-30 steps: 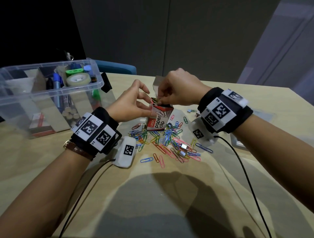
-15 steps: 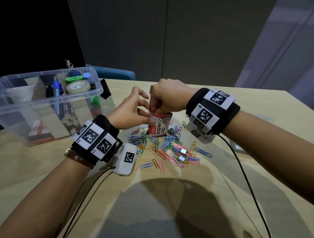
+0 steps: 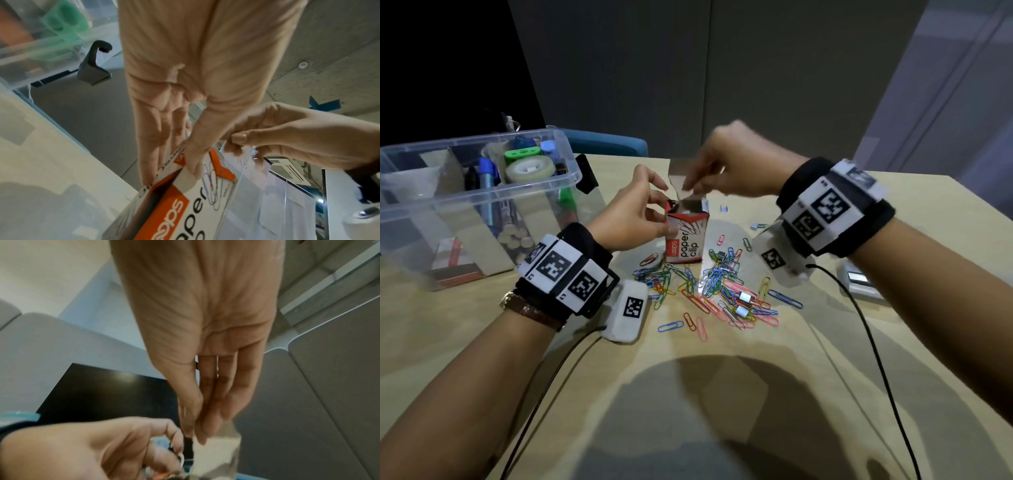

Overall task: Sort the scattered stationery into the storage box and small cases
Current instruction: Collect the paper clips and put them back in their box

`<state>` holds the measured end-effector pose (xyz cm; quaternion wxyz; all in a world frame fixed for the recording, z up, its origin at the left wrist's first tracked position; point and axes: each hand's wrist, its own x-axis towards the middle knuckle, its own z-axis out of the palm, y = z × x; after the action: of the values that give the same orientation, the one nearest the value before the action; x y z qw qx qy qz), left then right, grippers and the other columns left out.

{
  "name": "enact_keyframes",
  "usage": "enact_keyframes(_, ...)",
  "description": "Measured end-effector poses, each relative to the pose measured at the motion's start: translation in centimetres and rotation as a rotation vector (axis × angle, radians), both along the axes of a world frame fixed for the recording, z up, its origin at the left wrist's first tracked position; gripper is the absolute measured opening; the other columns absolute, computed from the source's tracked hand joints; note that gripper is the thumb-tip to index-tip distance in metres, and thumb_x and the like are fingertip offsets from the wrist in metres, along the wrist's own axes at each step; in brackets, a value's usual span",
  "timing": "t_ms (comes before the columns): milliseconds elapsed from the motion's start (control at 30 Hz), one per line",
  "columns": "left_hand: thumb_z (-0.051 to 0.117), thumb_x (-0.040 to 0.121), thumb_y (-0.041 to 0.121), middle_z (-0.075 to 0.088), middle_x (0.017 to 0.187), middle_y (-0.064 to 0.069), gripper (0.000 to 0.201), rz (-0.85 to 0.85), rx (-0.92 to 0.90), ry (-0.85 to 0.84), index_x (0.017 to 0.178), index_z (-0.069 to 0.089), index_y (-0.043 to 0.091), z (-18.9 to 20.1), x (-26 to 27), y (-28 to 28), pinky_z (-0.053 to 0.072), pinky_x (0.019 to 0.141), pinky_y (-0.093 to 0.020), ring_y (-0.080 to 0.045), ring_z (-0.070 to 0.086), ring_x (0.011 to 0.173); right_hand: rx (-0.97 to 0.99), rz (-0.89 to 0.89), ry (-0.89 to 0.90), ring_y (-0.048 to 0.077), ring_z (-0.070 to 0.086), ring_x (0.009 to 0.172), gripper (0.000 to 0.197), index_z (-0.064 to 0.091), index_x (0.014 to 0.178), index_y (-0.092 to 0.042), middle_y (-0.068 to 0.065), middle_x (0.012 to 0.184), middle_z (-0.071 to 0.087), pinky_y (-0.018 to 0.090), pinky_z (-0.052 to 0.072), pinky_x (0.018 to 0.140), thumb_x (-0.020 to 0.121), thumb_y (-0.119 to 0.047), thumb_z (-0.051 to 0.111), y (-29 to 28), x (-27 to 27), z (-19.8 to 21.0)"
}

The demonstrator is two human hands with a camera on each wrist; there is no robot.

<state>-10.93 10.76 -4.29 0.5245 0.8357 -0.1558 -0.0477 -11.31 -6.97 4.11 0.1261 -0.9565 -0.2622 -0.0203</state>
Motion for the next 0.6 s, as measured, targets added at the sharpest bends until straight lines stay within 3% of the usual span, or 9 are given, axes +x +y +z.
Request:
enact_keyframes(100, 0.068, 0.083, -0.007, 0.052, 0.102, -0.001, 0.051, 0.072, -0.025, -0.028, 0.110, 0.030, 0.014, 0.2, 0.1, 0.4, 0.057, 0.075, -0.034, -0.021, 0.065, 0.084, 0.132, -0.134, -0.045, 0.006, 0.069, 0.064, 0.010, 0.075, 0.095, -0.019, -0.004, 0.073, 0.071, 0.022, 0.057, 0.058, 0.091, -0.018, 0.065, -2.3, 0.2, -0.3)
enact_keyframes(200, 0.067, 0.084, -0.004, 0.052, 0.100, 0.002, 0.049, 0.131, -0.056, -0.035, 0.111, 0.030, 0.014, 0.3, 0.1, 0.4, 0.055, 0.067, -0.027, -0.016, 0.064, 0.084, -0.071, -0.297, 0.127, 0.004, 0.065, 0.049, 0.019, 0.073, 0.090, -0.013, 0.000, 0.067, 0.072, 0.018, 0.050, 0.047, 0.090, -0.031, 0.067, -3.9, 0.7, -2.6)
enact_keyframes(300, 0.067, 0.084, -0.004, 0.052, 0.100, 0.004, 0.050, 0.149, -0.062, -0.025, 0.112, 0.030, 0.015, 0.4, 0.1, 0.3, 0.055, 0.067, -0.027, -0.014, 0.064, 0.084, -0.273, -0.389, 0.481, 0.010, 0.070, 0.058, 0.057, 0.073, 0.081, -0.010, 0.001, 0.072, 0.075, 0.022, 0.054, 0.057, 0.071, -0.066, 0.072, -4.1, 0.2, -5.3)
enact_keyframes(367, 0.067, 0.084, -0.004, 0.052, 0.099, 0.002, 0.050, 0.138, -0.056, -0.025, 0.111, 0.030, 0.014, 0.4, 0.0, 0.3, 0.057, 0.071, -0.029, -0.015, 0.064, 0.084, -0.267, -0.377, 0.621, 0.014, 0.072, 0.067, 0.066, 0.072, 0.072, -0.011, 0.001, 0.070, 0.075, 0.029, 0.059, 0.071, 0.057, -0.075, 0.074, -3.4, -0.4, -6.5)
enact_keyframes(400, 0.067, 0.084, -0.004, 0.052, 0.099, 0.002, 0.050, 0.132, -0.052, -0.029, 0.111, 0.030, 0.014, 0.3, 0.0, 0.3, 0.057, 0.072, -0.029, -0.015, 0.064, 0.083, -0.287, -0.362, 0.626, 0.015, 0.071, 0.066, 0.067, 0.069, 0.067, -0.012, -0.001, 0.066, 0.073, 0.028, 0.058, 0.073, 0.054, -0.077, 0.075, -2.8, -0.8, -6.9)
enact_keyframes(467, 0.067, 0.084, -0.004, 0.052, 0.098, 0.003, 0.049, 0.130, -0.047, -0.028, 0.112, 0.030, 0.013, 0.2, 0.0, 0.3, 0.057, 0.072, -0.029, -0.013, 0.063, 0.082, -0.360, -0.333, 0.522, 0.016, 0.063, 0.058, 0.066, 0.061, 0.063, -0.010, -0.001, 0.060, 0.066, 0.025, 0.052, 0.065, 0.057, -0.074, 0.075, -1.6, -1.1, -7.6)
enact_keyframes(533, 0.068, 0.084, -0.004, 0.052, 0.098, 0.002, 0.050, 0.127, -0.048, -0.026, 0.112, 0.031, 0.013, 0.2, 0.0, 0.3, 0.057, 0.074, -0.030, -0.015, 0.064, 0.083, -0.341, -0.268, 0.425, 0.021, 0.065, 0.063, 0.061, 0.062, 0.073, -0.004, 0.007, 0.069, 0.067, 0.030, 0.054, 0.064, 0.067, -0.063, 0.076, -0.6, -0.9, -8.2)
enact_keyframes(600, 0.068, 0.083, -0.004, 0.052, 0.099, 0.002, 0.050, 0.121, -0.046, -0.020, 0.112, 0.031, 0.013, 0.2, 0.1, 0.4, 0.057, 0.075, -0.032, -0.016, 0.064, 0.084, -0.195, -0.209, 0.471, 0.025, 0.070, 0.073, 0.049, 0.066, 0.089, -0.002, 0.014, 0.084, 0.071, 0.034, 0.059, 0.070, 0.073, -0.045, 0.081, -0.3, -0.2, -8.4)
